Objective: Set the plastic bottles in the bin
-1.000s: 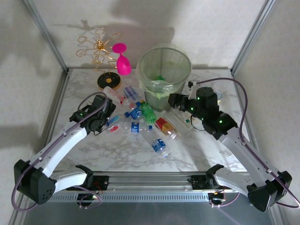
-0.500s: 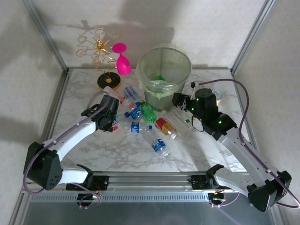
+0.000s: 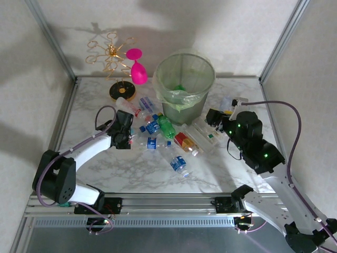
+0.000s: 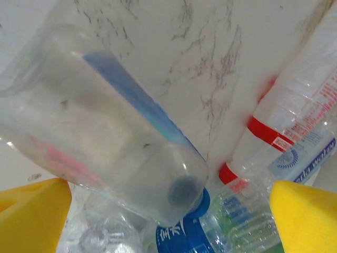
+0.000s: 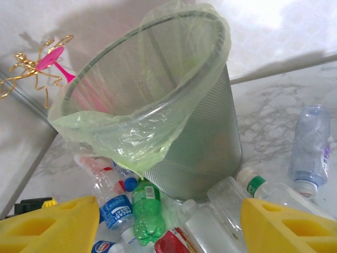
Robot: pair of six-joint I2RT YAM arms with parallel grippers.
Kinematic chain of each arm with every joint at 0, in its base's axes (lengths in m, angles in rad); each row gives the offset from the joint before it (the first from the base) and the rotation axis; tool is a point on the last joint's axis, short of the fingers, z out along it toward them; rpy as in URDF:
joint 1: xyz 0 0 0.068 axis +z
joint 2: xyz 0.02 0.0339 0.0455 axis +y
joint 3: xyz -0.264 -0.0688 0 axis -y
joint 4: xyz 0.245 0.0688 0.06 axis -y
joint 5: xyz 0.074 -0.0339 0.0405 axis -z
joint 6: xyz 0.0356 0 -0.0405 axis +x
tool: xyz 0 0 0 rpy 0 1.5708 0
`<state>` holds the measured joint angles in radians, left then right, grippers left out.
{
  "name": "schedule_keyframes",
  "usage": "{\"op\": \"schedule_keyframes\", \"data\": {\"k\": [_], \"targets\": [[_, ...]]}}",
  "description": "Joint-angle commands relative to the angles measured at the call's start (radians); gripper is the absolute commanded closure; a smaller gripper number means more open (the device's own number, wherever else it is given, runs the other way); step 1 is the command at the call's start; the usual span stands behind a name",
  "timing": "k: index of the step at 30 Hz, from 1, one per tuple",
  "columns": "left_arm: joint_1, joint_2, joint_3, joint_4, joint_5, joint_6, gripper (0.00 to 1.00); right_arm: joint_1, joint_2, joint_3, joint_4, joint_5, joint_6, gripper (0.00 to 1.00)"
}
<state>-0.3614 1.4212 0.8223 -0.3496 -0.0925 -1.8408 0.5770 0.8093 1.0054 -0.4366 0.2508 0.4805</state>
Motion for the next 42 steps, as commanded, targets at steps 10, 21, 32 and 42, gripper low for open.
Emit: {"op": "schedule_keyframes", "data": {"k": [10,21,32,42], "targets": [[0.076,0.098,-0.086,0.159,0.082,-0.001,0.14,0.009,0.045,0.030,-0.057,0.055,0.017,0.29],[0.132,0.221,-0.030,0.226,0.110,0.074,0.33,0.031,0.098,0.048,-0.048,0.068,0.017,0.29],[0.154,0.234,0.030,0.176,0.066,0.095,0.49,0.033,0.089,0.032,-0.043,0.076,0.018,0.29],[0.189,0.165,0.053,0.127,0.025,0.125,0.61,0.033,0.061,0.030,-0.053,0.074,0.015,0.29]]}}
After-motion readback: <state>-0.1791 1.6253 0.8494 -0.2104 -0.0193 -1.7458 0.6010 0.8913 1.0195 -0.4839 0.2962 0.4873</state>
